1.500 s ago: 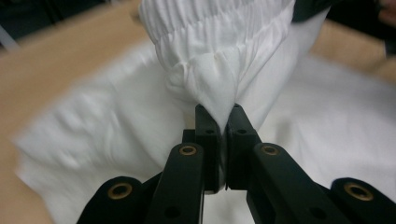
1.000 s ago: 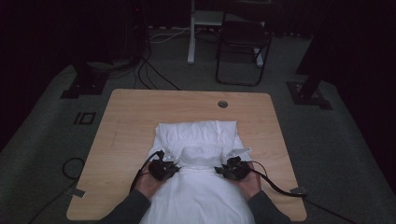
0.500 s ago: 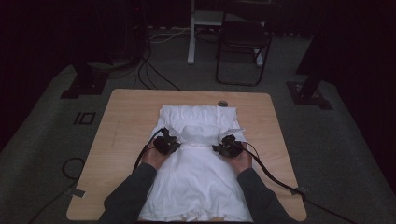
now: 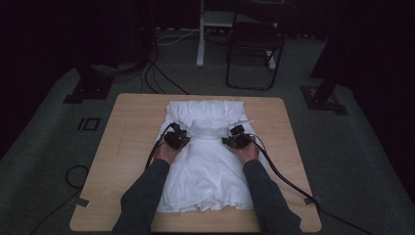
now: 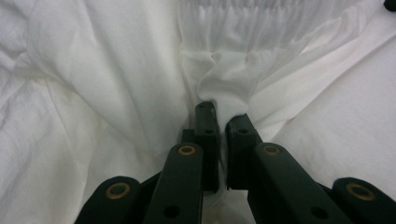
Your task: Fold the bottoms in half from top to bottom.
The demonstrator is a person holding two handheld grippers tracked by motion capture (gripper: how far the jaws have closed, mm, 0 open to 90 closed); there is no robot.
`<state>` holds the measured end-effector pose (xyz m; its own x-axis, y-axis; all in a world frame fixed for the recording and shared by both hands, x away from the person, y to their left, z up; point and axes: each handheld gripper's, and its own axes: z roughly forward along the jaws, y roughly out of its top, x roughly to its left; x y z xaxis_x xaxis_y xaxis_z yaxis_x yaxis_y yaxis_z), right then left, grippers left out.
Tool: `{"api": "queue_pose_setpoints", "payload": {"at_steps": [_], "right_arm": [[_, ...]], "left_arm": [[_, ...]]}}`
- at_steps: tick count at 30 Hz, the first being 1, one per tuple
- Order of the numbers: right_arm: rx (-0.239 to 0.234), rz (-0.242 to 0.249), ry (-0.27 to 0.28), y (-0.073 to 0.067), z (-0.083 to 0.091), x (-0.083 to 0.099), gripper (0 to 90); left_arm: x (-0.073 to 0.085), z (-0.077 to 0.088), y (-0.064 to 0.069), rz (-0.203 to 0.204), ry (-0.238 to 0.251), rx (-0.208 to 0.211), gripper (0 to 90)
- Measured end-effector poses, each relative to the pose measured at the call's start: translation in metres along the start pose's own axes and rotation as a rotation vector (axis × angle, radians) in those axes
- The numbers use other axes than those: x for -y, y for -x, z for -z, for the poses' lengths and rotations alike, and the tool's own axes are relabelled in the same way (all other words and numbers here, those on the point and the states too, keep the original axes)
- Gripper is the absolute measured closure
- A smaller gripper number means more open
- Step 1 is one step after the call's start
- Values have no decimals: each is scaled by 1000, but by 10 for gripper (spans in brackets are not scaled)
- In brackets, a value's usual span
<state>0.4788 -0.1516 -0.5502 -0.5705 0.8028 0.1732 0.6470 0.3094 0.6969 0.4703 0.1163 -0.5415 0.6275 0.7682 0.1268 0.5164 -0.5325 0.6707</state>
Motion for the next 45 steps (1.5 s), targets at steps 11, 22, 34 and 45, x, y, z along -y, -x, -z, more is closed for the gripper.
{"api": "queue_pose_setpoints", "payload": {"at_steps": [11, 22, 34, 45], "right_arm": [[0, -29, 22, 3, -4, -3, 815], [-36, 56, 148, -3, 48, -10, 829], [-44, 215, 271, -38, 131, 13, 829], [-91, 167, 61, -44, 78, 88, 816]], "left_arm": [[-4, -3, -3, 46, -1, -4, 860], [-17, 74, 7, 38, 178, 79, 877], [11, 137, 55, 11, 263, 212, 874], [64, 68, 68, -36, -14, 186, 868]]}}
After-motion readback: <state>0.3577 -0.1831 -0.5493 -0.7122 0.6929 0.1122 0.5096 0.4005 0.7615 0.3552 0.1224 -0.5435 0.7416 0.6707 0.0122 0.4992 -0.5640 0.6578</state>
